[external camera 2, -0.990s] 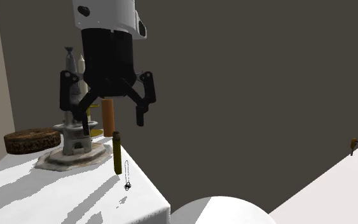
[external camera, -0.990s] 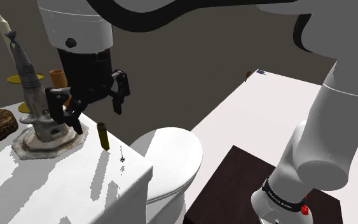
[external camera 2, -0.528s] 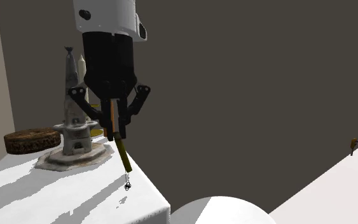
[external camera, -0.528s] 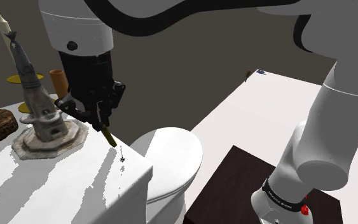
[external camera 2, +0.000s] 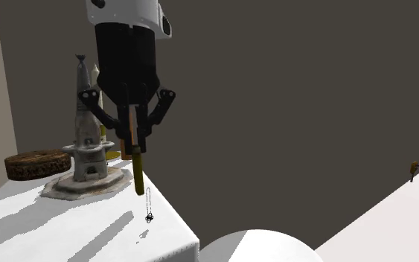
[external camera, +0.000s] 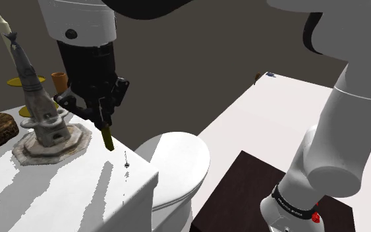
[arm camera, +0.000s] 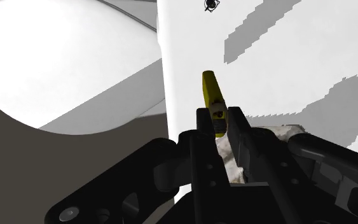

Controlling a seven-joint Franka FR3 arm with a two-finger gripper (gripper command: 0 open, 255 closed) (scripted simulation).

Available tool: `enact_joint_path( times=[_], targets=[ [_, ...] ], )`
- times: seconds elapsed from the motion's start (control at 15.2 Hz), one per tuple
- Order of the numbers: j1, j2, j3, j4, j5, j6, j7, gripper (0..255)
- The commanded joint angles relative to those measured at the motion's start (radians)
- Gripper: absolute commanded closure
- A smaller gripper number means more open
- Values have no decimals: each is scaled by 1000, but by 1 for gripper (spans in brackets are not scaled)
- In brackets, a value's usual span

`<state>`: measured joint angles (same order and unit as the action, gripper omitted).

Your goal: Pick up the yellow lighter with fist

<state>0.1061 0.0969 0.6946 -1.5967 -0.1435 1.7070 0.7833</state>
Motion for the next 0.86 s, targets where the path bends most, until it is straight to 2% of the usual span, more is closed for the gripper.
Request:
enact_joint_path(
  times=[0.0, 0.66, 0.79],
  targets=[
    [4, 7, 2, 34, -4, -29, 1, 255],
    [31, 58, 11, 225, -38, -182, 10, 255],
    [32, 59, 11, 228, -39, -185, 10, 255]
  ],
)
